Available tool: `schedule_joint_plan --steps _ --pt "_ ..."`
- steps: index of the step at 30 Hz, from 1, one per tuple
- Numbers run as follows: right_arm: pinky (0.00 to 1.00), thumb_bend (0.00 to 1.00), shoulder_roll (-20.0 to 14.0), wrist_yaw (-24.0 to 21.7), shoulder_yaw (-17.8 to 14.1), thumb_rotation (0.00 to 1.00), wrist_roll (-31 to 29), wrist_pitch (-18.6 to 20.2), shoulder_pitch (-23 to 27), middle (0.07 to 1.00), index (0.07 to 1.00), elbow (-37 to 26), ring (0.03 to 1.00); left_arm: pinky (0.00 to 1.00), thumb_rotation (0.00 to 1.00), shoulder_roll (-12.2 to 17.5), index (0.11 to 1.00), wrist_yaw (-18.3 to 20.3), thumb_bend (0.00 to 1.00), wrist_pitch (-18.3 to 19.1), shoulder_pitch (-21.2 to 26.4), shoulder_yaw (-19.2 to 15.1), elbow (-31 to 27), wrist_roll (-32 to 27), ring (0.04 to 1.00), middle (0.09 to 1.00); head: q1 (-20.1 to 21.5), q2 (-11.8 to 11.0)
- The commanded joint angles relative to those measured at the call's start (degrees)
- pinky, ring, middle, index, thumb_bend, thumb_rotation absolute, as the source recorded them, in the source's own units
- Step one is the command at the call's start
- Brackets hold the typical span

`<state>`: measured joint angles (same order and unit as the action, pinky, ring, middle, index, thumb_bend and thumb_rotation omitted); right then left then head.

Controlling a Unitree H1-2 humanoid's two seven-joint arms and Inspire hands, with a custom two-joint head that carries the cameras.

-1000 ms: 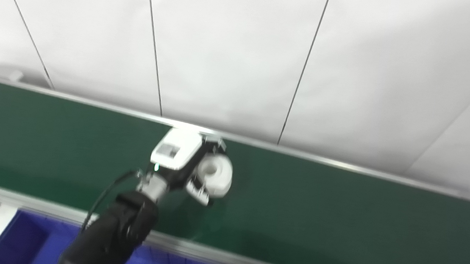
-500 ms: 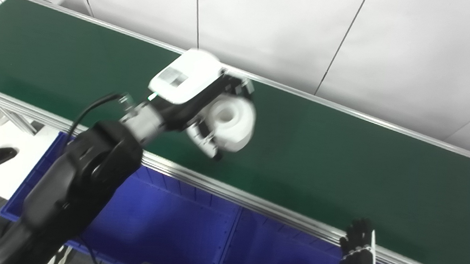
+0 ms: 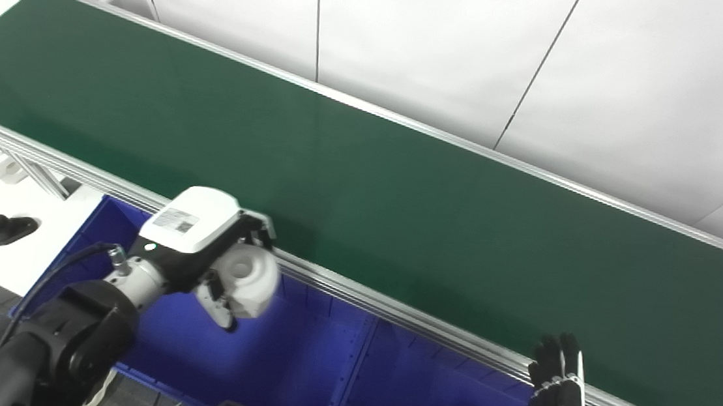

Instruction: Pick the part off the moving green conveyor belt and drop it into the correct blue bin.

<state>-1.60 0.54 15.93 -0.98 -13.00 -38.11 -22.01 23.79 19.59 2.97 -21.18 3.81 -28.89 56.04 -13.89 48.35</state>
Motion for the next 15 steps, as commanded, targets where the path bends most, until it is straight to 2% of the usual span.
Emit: schedule_joint_plan --steps 1,3,8,11,13,14,15 --pt "0.99 0.75 0.30 -0.69 -0.22 1.00 0.57 -1.32 0.39 0.950 0.984 0.12 0.965 0.34 0.00 1.25 0.534 -2.15 0.50 -0.31 0.70 -0.39 2.00 3.05 0.361 0.457 -0.04 -0.24" --pt "0.99 0.75 0.46 -0.73 -0.28 1.00 0.47 -1.44 0.75 0.943 0.977 0.57 0.958 0.34 0.00 1.53 0.535 -3.24 0.50 -0.16 0.90 -0.34 5.34 4.77 0.360 0.462 -0.19 -0.50" --pt "0.99 0.75 0.27 -1.20 -0.29 1.00 -0.12 -2.12 1.72 0.943 0.978 1.71 0.959 0.41 0.00 1.01 0.497 -6.37 0.50 1.56 2.40 -0.27 13.84 8.03 0.412 0.539 -0.05 -0.98" --pt "0.99 0.75 -0.05 -1.27 -0.60 1.00 0.27 -1.77 1.96 0.940 0.972 1.72 0.956 0.42 0.00 0.61 0.493 -8.26 0.50 2.73 3.29 -0.22 16.98 9.29 0.420 0.540 0.22 -0.83" --pt "0.99 0.75 -0.09 -1.38 -0.83 1.00 0.08 -1.59 1.90 0.934 0.963 1.68 0.953 0.45 0.00 0.72 0.487 -6.84 0.50 4.68 3.82 0.63 16.89 12.89 0.426 0.543 0.32 -0.69" --pt "0.99 0.75 -0.07 -1.45 -0.90 1.00 -0.03 -1.55 1.88 0.933 0.959 1.67 0.952 0.48 0.00 0.87 0.482 -6.31 0.51 5.34 3.96 1.02 16.67 14.13 0.503 0.531 0.33 -0.66" --pt "0.99 0.75 -0.02 -1.50 -1.00 1.00 -0.22 -1.67 1.81 0.932 0.958 1.75 0.952 0.48 0.00 1.29 0.480 -3.65 0.52 6.31 4.12 1.83 16.15 16.71 0.529 0.527 0.34 -0.53"
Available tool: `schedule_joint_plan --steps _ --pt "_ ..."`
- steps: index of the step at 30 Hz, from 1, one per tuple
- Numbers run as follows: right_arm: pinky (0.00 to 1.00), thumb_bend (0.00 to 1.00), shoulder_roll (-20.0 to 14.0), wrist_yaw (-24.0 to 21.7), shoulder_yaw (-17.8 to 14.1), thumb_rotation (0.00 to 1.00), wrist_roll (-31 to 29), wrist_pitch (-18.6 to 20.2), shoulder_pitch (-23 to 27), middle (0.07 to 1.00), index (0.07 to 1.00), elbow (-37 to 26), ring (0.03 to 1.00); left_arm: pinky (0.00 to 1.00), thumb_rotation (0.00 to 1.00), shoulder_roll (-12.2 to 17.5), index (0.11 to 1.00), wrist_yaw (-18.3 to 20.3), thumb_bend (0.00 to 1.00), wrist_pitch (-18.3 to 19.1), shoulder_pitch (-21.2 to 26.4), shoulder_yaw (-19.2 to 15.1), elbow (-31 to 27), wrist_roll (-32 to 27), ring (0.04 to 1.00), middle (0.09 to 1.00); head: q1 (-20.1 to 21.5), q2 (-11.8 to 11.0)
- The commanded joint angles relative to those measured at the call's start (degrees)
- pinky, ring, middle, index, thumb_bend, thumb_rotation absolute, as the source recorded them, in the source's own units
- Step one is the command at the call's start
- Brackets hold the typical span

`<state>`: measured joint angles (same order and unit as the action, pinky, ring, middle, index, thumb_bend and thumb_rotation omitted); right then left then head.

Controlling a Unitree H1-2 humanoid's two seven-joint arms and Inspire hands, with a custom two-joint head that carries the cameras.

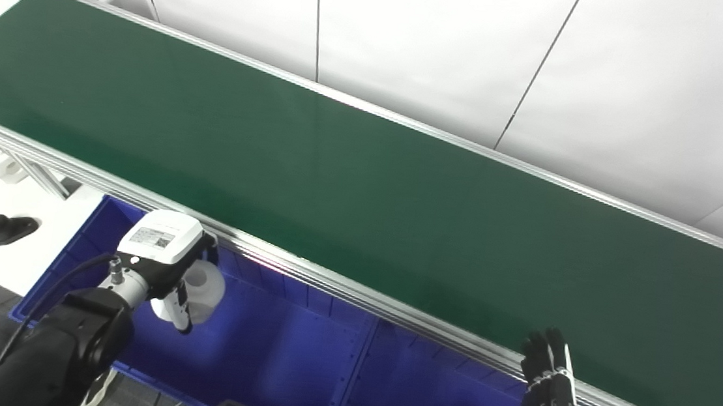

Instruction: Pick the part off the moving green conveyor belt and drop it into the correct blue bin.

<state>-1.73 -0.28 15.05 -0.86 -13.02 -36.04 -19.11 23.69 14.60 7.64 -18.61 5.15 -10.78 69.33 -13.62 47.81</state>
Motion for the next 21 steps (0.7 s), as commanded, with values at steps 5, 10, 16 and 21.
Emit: schedule_joint_plan --steps 5,10,16,21 --pt "0.98 0.76 0.08 -1.07 -0.24 1.00 -0.88 -1.77 -0.43 0.927 0.954 -1.20 0.943 0.85 0.61 1.93 0.791 15.89 0.88 4.74 1.28 2.09 -6.36 11.28 0.818 0.814 -0.17 0.07" --pt "0.98 0.76 -0.20 -1.38 -0.42 1.00 -1.17 -1.45 -0.35 0.932 0.953 -1.34 0.946 1.00 0.88 0.87 0.922 30.03 0.97 4.42 0.29 0.94 -15.47 16.02 0.976 0.981 -0.87 0.15" --pt "0.98 0.75 -0.27 -1.65 -0.79 1.00 -1.39 -1.22 -0.19 0.925 0.947 -1.16 0.940 1.00 0.96 -0.04 0.958 45.70 1.00 1.21 1.03 -1.15 -27.38 17.06 1.000 1.000 -0.86 0.29" --pt "0.98 0.76 -0.17 -1.87 -0.98 1.00 -1.36 -0.56 0.01 0.925 0.950 -1.32 0.941 1.00 0.92 1.24 0.935 57.94 0.99 1.54 4.16 -2.19 -39.96 11.99 0.977 0.981 -0.94 0.48"
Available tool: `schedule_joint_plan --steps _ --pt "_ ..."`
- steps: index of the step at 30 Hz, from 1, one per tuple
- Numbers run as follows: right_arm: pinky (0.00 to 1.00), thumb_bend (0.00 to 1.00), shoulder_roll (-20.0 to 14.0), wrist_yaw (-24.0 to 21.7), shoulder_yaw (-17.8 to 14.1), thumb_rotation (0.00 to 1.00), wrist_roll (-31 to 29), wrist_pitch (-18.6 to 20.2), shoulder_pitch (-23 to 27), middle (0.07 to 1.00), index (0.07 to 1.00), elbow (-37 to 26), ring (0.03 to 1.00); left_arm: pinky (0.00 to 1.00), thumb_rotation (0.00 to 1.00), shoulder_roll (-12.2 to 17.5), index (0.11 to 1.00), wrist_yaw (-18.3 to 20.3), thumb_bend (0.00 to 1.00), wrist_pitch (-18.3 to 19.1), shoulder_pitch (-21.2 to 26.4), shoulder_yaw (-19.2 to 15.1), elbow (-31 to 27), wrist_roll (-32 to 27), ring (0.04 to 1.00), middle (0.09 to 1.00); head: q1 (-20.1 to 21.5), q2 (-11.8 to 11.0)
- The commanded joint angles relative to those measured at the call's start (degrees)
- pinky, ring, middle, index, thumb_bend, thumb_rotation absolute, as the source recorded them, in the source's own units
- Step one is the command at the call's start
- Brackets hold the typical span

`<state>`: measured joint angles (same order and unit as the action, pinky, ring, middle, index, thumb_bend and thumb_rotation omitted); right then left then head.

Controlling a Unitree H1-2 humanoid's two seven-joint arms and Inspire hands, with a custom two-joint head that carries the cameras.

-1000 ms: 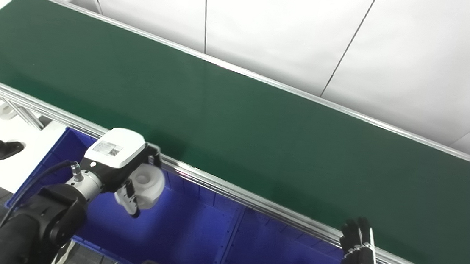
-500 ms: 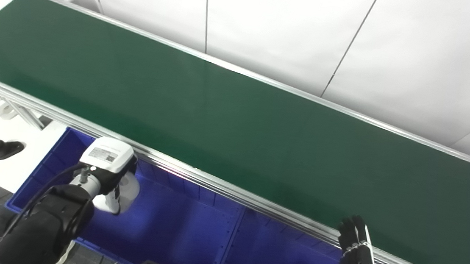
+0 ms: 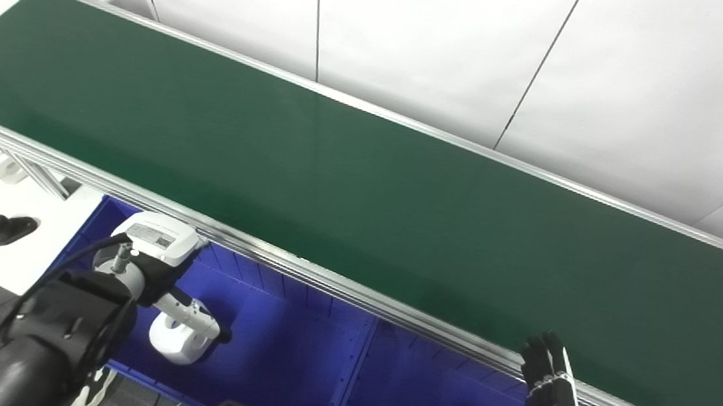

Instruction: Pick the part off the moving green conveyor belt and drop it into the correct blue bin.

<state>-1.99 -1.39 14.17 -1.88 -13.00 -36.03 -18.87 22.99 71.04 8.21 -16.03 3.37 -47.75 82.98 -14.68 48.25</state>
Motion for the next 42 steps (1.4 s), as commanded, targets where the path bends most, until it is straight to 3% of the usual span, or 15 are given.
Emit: schedule_joint_plan --steps 1,3,6,9,10,12,14,15,18,20,22,25,29,36,42 --pt "0.98 0.75 0.16 -0.78 -0.09 1.00 -0.39 -0.62 0.07 0.924 0.949 -1.46 0.941 0.98 0.88 3.53 0.923 1.72 0.98 3.53 2.35 0.11 -4.90 -4.70 0.951 0.963 0.25 0.10" --pt "0.97 0.75 0.48 -0.63 -0.05 1.00 -0.19 -0.78 0.22 0.919 0.943 -1.23 0.937 0.90 0.81 7.61 0.901 1.73 0.97 10.17 4.87 1.04 -6.54 -13.08 0.899 0.922 1.12 0.34" --pt "0.97 0.75 1.05 -0.43 0.33 1.00 0.37 -0.69 0.35 0.914 0.937 -1.14 0.932 0.84 0.77 12.46 0.901 1.72 0.96 18.10 8.96 -2.24 -6.68 -33.48 0.875 0.903 3.78 0.84" --pt "0.95 0.75 2.04 0.15 0.98 1.00 2.36 -2.09 0.47 0.903 0.924 -0.47 0.918 0.76 0.77 13.38 0.916 0.30 0.92 18.71 10.34 -14.23 -6.68 -69.27 0.883 0.919 9.67 1.52" --pt "0.92 0.75 2.36 0.34 1.19 1.00 2.99 -2.57 0.49 0.889 0.910 -0.22 0.900 0.75 0.82 13.69 0.927 -1.59 0.93 18.72 9.79 -16.53 -6.68 -78.06 0.910 0.938 10.26 1.59" --pt "0.91 0.75 3.21 0.66 2.02 1.00 4.55 -2.61 0.25 0.884 0.903 -0.27 0.892 0.77 0.86 14.81 0.929 -12.49 0.94 18.72 6.47 -16.38 -6.68 -93.03 0.913 0.937 14.12 1.96" --pt "0.90 0.78 4.10 0.89 3.05 1.00 6.11 -1.56 -0.16 0.882 0.901 -0.77 0.887 0.86 0.89 15.04 0.945 -20.93 0.98 18.72 3.66 -15.18 -6.67 -101.14 0.912 0.924 18.13 2.25" --pt "0.90 0.79 4.99 1.27 3.82 1.00 7.38 -0.81 -0.57 0.882 0.901 -1.00 0.887 0.87 0.90 10.81 0.948 -24.94 0.99 18.72 1.83 -14.25 -6.59 -101.58 0.912 0.922 22.93 2.35" --pt "0.90 0.84 7.35 2.54 5.58 1.00 10.15 0.29 -1.59 0.885 0.908 -1.12 0.892 0.99 0.97 -6.69 0.996 -29.36 0.99 18.72 -2.99 -14.03 -5.60 -93.64 0.974 0.975 26.20 2.28" --pt "0.93 0.82 8.54 3.42 6.65 0.99 11.23 0.17 -2.09 0.899 0.917 -0.77 0.902 1.00 0.98 -13.24 1.000 -30.87 0.94 18.71 -5.08 -14.27 -4.19 -91.38 0.996 0.996 28.36 2.15" --pt "0.93 0.80 9.98 4.86 7.29 0.96 12.40 -1.03 -2.38 0.919 0.927 0.25 0.911 1.00 0.99 -19.19 1.000 -33.21 0.92 14.44 -7.98 -12.35 -0.35 -86.43 0.999 0.999 30.35 2.12" --pt "0.95 0.80 12.03 7.49 7.76 0.99 17.02 -0.47 -3.52 0.954 0.942 -0.02 0.940 1.00 1.00 -26.23 1.000 -37.63 0.86 1.53 -14.11 -8.42 7.35 -81.23 1.000 1.000 33.22 2.40" --pt "0.98 0.80 12.69 9.40 9.12 1.00 19.70 1.39 -4.50 0.985 0.953 -1.25 0.965 1.00 1.00 -27.86 1.000 -42.29 0.87 -8.74 -17.91 -4.77 13.57 -76.64 1.000 1.000 37.04 2.97" --pt "0.99 0.79 13.59 11.60 11.25 1.00 21.61 3.04 -5.32 0.993 0.952 -2.40 0.970 1.00 1.00 -24.10 1.000 -49.33 0.84 -15.16 -16.80 -2.35 17.61 -71.78 1.000 1.000 43.43 5.05" --pt "0.98 0.76 14.08 12.99 12.16 1.00 23.05 4.08 -4.47 0.999 0.948 -3.35 0.974 1.00 1.00 -22.22 1.000 -53.29 0.76 -16.08 -16.09 -1.60 18.55 -72.18 1.000 1.000 43.47 7.60"
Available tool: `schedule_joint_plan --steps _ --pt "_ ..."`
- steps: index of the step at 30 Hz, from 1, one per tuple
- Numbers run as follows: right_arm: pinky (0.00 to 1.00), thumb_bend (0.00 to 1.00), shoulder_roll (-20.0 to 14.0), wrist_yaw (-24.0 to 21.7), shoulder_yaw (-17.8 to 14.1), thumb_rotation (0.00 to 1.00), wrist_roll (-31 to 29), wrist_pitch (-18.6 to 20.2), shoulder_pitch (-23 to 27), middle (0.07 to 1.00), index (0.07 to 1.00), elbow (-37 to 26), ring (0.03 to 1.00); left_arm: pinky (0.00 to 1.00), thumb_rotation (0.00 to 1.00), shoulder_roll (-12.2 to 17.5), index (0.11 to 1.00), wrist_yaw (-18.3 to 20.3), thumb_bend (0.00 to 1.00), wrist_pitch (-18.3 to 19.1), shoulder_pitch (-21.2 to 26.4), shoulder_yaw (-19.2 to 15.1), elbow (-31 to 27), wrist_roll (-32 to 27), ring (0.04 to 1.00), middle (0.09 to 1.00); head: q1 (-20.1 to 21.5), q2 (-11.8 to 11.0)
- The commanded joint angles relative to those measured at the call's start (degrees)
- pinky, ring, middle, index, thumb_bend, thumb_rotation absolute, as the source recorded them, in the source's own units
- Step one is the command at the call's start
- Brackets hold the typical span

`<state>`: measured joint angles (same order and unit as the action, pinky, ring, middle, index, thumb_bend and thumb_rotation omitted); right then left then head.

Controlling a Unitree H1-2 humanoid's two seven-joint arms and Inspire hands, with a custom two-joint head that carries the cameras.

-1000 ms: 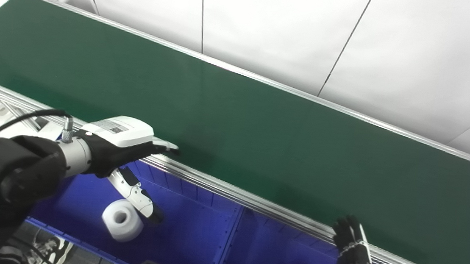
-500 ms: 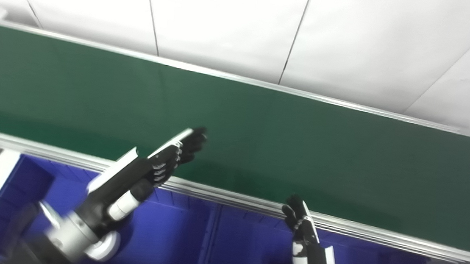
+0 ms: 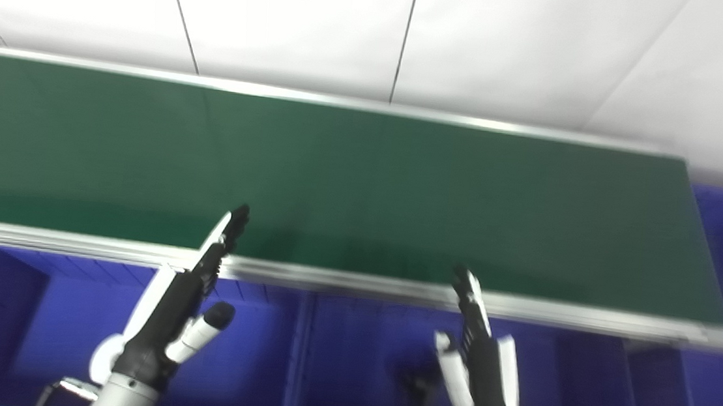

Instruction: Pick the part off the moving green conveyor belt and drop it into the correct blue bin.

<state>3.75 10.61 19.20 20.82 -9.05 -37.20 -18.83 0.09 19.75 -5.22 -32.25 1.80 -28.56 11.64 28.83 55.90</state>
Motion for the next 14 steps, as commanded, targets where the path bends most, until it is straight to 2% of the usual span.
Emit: schedule_joint_plan --steps 1,4,8,10,14 --pt "0.99 0.75 8.31 0.96 7.21 1.00 0.53 0.46 -3.04 1.000 0.952 -3.63 0.983 1.00 1.00 0.80 1.000 -2.51 0.78 -2.48 0.24 -0.17 -0.54 -1.96 1.000 1.000 -0.35 0.49" --pt "1.00 0.75 8.36 1.22 7.36 1.00 0.71 1.33 -2.61 1.000 0.956 -4.03 0.998 1.00 1.00 0.35 1.000 -4.80 0.79 -1.93 -0.04 -0.65 -1.26 -3.33 1.000 1.000 -0.22 0.48" --pt "1.00 0.78 8.16 1.33 7.36 1.00 0.25 2.17 -2.40 1.000 0.964 -4.46 1.000 1.00 1.00 -0.97 1.000 -6.85 0.77 3.56 -1.47 -0.93 -5.84 -4.92 1.000 1.000 -1.10 0.42" --pt "1.00 0.76 7.75 1.50 7.07 1.00 -0.27 1.28 -1.99 1.000 0.968 -4.07 0.999 1.00 1.00 -1.77 1.000 -8.28 0.75 2.88 -1.69 -1.00 -6.19 -6.42 1.000 1.000 -2.09 0.25" --pt "0.99 0.75 7.24 1.74 6.60 1.00 -1.44 0.65 -2.07 0.994 0.976 -3.70 0.982 1.00 1.00 -1.79 1.000 -9.63 0.77 1.49 -1.74 0.03 -5.86 -5.62 1.000 1.000 -3.77 -0.45"
